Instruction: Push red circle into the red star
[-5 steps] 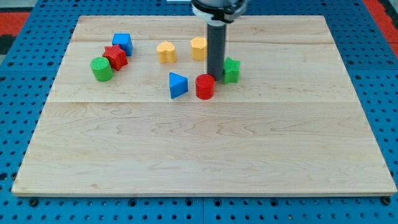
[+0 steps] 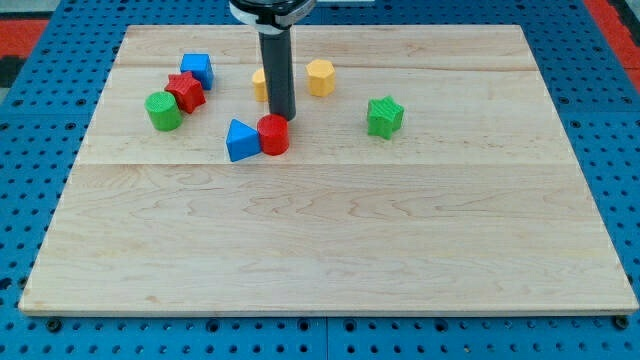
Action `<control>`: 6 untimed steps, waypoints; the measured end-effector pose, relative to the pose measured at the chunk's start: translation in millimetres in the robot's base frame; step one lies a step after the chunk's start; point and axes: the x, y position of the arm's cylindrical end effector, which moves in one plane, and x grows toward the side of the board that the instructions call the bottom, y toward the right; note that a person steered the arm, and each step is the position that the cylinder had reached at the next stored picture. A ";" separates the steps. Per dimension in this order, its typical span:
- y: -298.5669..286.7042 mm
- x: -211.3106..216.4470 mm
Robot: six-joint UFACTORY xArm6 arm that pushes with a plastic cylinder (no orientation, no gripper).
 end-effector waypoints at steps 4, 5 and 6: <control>-97.7 -12.1; -100.4 -13.4; -90.5 -13.1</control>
